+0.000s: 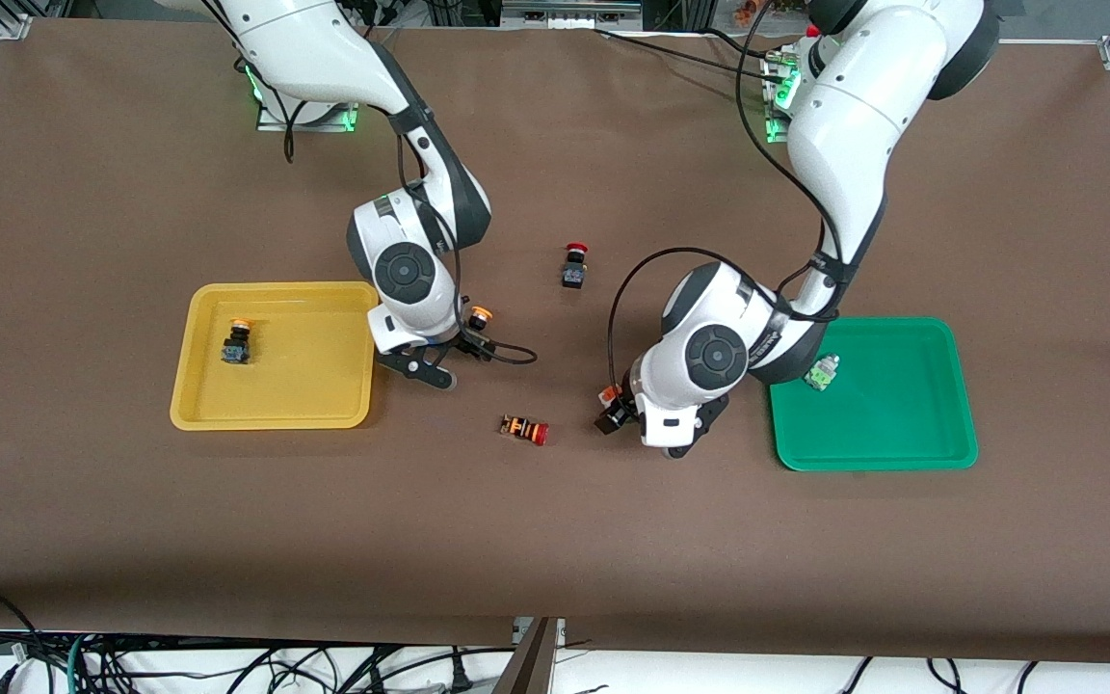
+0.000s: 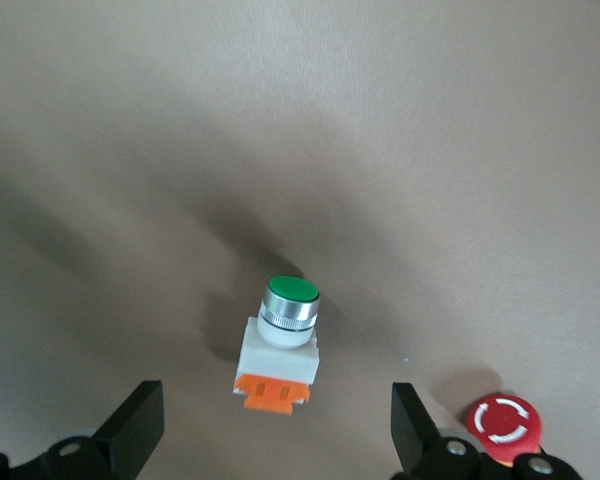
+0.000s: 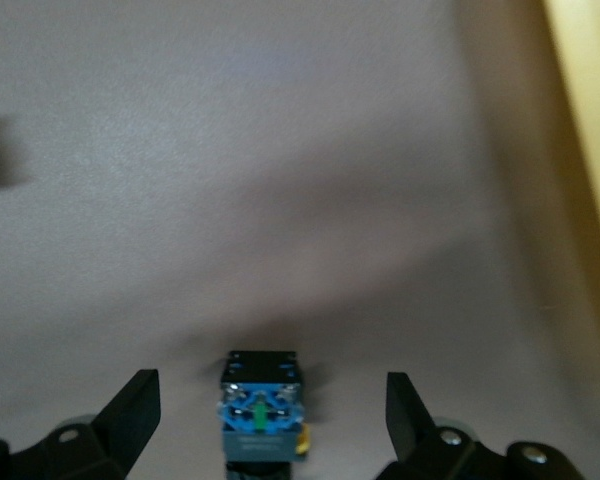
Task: Place green and yellow buttons in trays
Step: 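Carry the black button toward the yellow tray while the left gripper grasps, then lower and release the buttons into the yellow and green trays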
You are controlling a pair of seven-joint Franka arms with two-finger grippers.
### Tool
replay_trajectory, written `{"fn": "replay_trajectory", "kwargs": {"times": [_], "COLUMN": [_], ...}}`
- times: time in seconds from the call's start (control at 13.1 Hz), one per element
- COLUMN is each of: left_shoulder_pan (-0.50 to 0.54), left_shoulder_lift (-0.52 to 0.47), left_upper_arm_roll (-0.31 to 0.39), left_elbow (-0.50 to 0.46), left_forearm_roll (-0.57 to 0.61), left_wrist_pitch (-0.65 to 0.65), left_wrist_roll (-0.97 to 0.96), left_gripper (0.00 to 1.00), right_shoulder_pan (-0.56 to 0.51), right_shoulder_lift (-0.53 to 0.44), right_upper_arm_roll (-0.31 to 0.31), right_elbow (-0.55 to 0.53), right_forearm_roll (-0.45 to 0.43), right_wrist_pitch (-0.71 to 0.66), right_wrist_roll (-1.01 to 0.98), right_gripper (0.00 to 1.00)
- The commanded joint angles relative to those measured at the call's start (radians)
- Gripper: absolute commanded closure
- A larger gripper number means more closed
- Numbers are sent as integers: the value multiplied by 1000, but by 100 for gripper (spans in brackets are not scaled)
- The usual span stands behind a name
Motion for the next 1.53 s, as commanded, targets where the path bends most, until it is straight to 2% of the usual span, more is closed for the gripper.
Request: {"fn": "replay_trajectory", "kwargs": {"times": [0.0,0.08,0.15,0.23,0.31,0.38,0.46,0.54,0.69,0.84,0.99,1.22,1.45], "left_shoulder_pan": [-28,-40,-45,-47,-42,-39,-37,-36,-34,-30,1,74,169], "left_shoulder_lift": [40,55,62,63,62,63,63,62,57,31,-12,-98,-164], "left_upper_arm_roll": [20,22,22,22,22,22,22,22,22,23,23,25,26], "left_elbow": [39,38,38,38,38,36,33,30,30,30,39,38,32], "left_forearm_roll": [6,14,41,52,52,51,49,52,55,58,58,60,102], "left_wrist_pitch": [22,27,28,36,36,36,36,38,36,19,-121,-340,-477], "left_wrist_roll": [-11,-8,-8,-6,-5,-5,-9,0,3,23,90,332,626], "left_gripper": [0,0,0,2,42,72,79,92,100,100,100,100,100], "right_shoulder_pan": [3,13,16,14,14,14,14,11,-7,-70,-131,-150,-216], "right_shoulder_lift": [38,44,49,49,49,47,46,37,6,-26,-35,-26,-26], "right_upper_arm_roll": [12,12,12,12,12,12,12,10,0,-5,-22,-112,-115], "right_elbow": [27,27,25,24,24,24,25,27,35,58,70,55,18], "right_forearm_roll": [16,16,14,14,14,14,14,14,14,14,8,6,6], "right_wrist_pitch": [19,19,19,16,14,13,13,10,-37,-135,-212,-249,-251], "right_wrist_roll": [31,25,12,9,0,-8,-11,-21,-114,-245,-389,-613,-734], "right_gripper": [0,0,15,44,69,88,99,100,100,100,100,100,100]}}
